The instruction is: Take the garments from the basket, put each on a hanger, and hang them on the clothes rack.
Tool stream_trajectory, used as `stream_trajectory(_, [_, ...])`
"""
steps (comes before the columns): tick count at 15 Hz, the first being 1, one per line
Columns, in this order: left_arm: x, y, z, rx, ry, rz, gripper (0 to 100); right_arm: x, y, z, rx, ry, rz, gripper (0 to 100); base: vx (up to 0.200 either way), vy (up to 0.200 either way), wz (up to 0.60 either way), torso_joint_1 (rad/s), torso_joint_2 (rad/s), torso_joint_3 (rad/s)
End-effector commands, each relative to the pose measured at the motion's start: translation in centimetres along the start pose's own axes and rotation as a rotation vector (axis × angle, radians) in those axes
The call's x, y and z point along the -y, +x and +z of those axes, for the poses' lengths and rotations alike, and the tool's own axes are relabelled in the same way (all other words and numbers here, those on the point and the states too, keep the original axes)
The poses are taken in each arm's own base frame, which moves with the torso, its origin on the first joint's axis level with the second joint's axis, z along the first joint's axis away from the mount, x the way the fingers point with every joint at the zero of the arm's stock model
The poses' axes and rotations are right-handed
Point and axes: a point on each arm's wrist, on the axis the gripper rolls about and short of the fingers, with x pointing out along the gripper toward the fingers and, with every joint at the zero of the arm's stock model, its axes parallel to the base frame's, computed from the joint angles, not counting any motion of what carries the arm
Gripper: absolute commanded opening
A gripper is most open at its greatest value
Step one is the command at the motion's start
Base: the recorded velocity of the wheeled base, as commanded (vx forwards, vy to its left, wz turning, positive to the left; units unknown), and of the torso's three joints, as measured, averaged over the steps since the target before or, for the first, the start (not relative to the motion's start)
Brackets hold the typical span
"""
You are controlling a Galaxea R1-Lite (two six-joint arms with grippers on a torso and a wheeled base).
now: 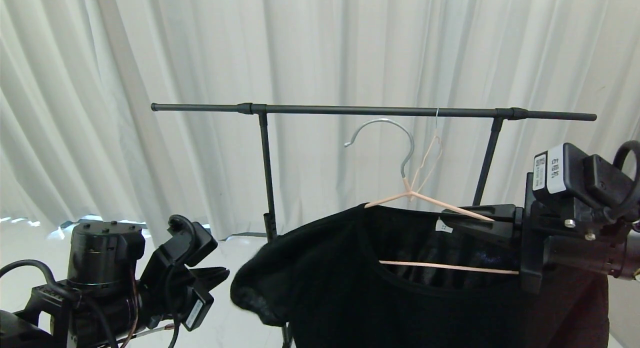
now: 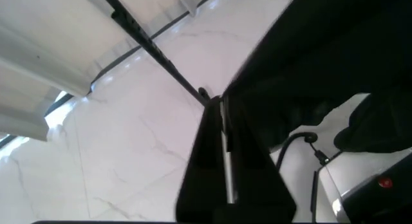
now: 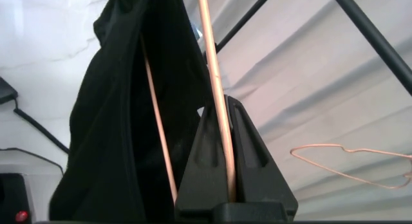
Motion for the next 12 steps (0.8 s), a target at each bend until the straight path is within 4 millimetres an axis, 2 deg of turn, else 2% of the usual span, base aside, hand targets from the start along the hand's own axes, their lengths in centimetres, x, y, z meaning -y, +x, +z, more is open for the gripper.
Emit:
stream_trajectory(1, [0.0,-0.1,0.2,0.013,0.001,0.004,100,0.0,0.0,0.0,0.001,0.0,-0.003,0,0.0,0.0,0.0,0.0,0.0,0.0])
stream_trajectory(4, [-0.1,-0.3,0.3,0.032,-0.005,0.013,100,0.3,-0.7,-0.8,-0.038,0.038,-0.066,0,0.0,0.0,0.0,0.0,0.0,0.0])
stream_trajectory(8, [0.8,-2.7,-1.1,0.021,-0.012,0.07,100,0.0,-3.5,-3.0,-0.12,0.208,-0.253,0,0.0,0.0,0.0,0.0,0.0,0.0])
stream_trajectory(12, [0.6,-3.5,-0.6,0.037,-0.006,0.142,100,-0.3,-3.6,-4.4,-0.219,0.408,-0.451,0,0.0,0.0,0.0,0.0,0.0,0.0])
